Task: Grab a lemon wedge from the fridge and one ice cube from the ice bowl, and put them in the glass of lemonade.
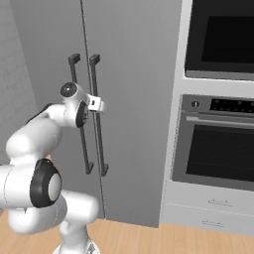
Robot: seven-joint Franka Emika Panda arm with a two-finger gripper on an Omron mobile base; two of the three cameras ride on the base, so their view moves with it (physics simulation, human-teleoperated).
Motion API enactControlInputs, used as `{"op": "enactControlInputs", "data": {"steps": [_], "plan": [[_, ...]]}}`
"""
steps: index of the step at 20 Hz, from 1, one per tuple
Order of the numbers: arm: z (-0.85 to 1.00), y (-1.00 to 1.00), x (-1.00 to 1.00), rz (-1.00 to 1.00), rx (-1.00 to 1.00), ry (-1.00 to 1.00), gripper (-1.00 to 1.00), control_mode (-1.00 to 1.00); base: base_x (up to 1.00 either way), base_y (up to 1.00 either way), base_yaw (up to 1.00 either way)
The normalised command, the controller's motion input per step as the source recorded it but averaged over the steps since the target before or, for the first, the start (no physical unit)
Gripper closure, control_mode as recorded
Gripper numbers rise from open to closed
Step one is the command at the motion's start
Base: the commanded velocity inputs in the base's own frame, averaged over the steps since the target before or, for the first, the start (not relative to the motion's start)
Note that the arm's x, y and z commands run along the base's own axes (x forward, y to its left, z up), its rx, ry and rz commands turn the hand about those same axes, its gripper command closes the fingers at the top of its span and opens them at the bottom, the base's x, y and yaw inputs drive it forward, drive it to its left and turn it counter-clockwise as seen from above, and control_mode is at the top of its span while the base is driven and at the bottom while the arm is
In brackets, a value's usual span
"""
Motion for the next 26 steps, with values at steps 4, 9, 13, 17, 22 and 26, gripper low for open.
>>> {"op": "enactControlInputs", "data": {"steps": [4, 9, 13, 17, 22, 26], "plan": [[-0.16, -0.02, 0.47, 0.0, 0.0, 0.0, -1.0, -1.0, 0.0, 0.0, 0.0], [-0.18, 0.0, 0.54, 0.0, 0.0, 0.0, -1.0, -1.0, 0.0, 0.0, 0.0], [-0.23, 0.0, 0.42, 0.0, 0.0, 0.0, -1.0, -1.0, 0.0, 0.0, 0.0], [-0.26, 0.0, 0.38, 0.0, 0.0, 0.0, -1.0, -1.0, 0.0, 0.0, 0.0], [-0.2, 0.0, 0.37, 0.0, 0.0, 0.0, -1.0, -1.0, 0.0, 0.0, 0.0], [-0.07, 0.0, 0.31, 0.0, 0.0, 0.0, -1.0, -1.0, 0.0, 0.0, 0.0]]}}
